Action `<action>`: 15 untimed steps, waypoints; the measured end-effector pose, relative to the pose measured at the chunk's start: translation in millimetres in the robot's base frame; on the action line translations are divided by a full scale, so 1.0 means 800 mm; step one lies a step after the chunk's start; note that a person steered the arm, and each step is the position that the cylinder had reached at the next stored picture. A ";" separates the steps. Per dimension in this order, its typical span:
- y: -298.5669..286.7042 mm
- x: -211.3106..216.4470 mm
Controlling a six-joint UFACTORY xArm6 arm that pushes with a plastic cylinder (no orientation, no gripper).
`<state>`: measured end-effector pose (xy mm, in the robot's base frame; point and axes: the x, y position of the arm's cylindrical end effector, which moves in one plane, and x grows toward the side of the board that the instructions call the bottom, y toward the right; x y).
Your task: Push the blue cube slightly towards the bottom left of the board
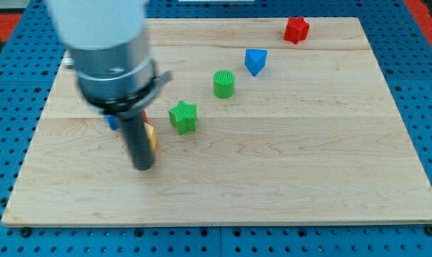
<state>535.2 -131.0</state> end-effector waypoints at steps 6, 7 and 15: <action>-0.083 -0.153; -0.096 -0.184; -0.091 -0.084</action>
<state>468.3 -203.4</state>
